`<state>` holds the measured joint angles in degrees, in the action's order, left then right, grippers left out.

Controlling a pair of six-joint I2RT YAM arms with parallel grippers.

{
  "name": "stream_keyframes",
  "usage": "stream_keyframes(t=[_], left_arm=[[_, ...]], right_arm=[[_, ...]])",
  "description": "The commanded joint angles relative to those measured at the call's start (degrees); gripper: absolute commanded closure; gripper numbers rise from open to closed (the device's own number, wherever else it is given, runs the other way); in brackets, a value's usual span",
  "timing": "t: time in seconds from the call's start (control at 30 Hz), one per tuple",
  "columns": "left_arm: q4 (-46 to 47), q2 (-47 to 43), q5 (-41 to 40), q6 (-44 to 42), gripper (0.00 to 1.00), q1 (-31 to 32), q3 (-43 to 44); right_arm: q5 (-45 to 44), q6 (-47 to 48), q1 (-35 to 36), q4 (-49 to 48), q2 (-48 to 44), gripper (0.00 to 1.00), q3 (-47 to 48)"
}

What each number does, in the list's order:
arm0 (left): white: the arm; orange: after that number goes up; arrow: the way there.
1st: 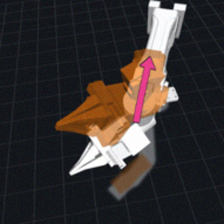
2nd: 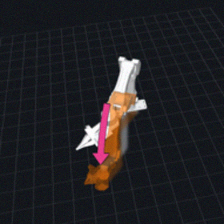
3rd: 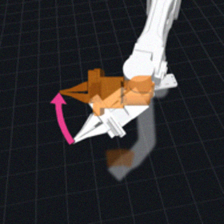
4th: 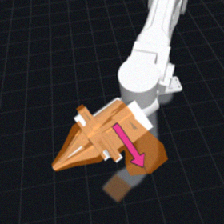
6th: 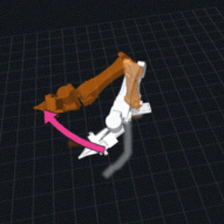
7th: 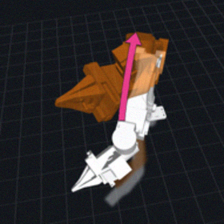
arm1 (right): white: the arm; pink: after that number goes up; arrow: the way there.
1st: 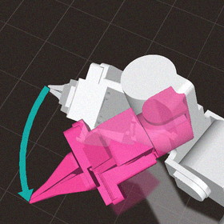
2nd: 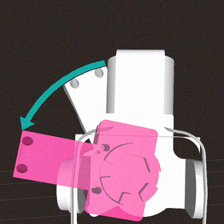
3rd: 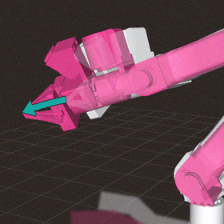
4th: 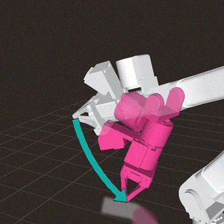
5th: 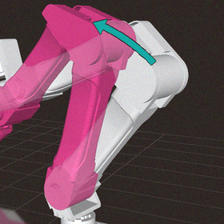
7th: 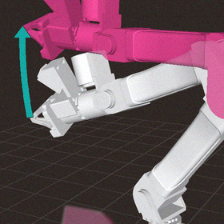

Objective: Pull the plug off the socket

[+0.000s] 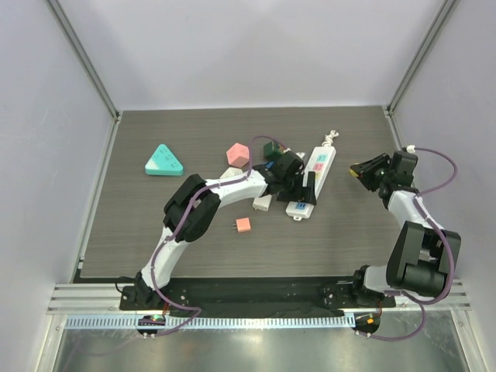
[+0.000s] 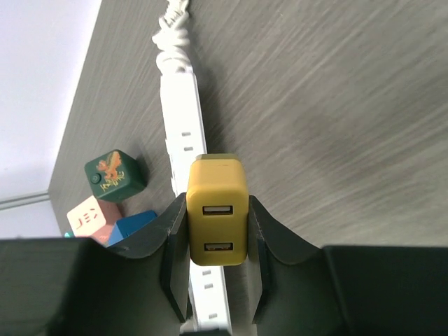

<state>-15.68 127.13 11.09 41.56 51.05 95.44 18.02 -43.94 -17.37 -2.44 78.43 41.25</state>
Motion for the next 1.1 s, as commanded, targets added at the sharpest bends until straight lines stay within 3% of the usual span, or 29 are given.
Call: stream_keyframes(t=[0.0, 0.03, 0.13, 0.2, 0.3, 0.33, 0.63, 0.77, 0.9, 1.07], left_arm=[[-5.41, 3.74, -0.46, -0.43, 0.65, 0.46, 3.61], [-4.72, 3.74, -0.37, -0.25, 0.53, 0.54, 3.79], [-2.00, 3.39, 1.73, 0.36, 0.37, 0.54, 3.70], [-1.63, 3.30, 3.31, 0.54, 0.32, 0.54, 4.40], [-0.67, 3.12, 5.68, 0.89, 0.15, 0.54, 4.93], [0.12, 2.43, 7.52, 1.15, 0.02, 0.54, 4.50], [7.86, -9.61, 6.23, 1.51, 0.00, 0.20, -6.12], [7.69, -22.23, 0.27, 0.19, 0.00, -0.51, -13.84], [5.32, -35.17, -5.11, -1.66, 0.00, -2.88, -23.09], [1.54, -50.02, -7.31, -1.66, 0.00, -11.31, -33.29]], right_arm=[[-2.55, 3.16, 0.05, 7.01, -4.60, 0.99, 2.52], [-2.38, 3.42, 0.05, 7.79, -5.48, 0.99, 2.51], [-1.41, 4.39, 0.05, 9.46, -7.24, 0.99, 3.48], [-0.89, 5.35, 0.05, 9.99, -7.86, 0.99, 3.92], [0.08, 6.67, 0.31, 10.61, -8.12, 0.99, 4.18], [0.52, 6.85, 0.92, 10.70, -7.95, 0.99, 4.27], [2.46, 8.17, 4.44, 12.19, -8.12, 0.99, 5.58], [2.81, 8.52, 7.34, 12.54, -8.21, 0.99, 6.47], [2.90, 9.58, 15.61, 12.54, -6.81, 0.99, 6.65], [4.22, 8.97, 33.07, 8.95, -4.08, 0.97, 4.54]])
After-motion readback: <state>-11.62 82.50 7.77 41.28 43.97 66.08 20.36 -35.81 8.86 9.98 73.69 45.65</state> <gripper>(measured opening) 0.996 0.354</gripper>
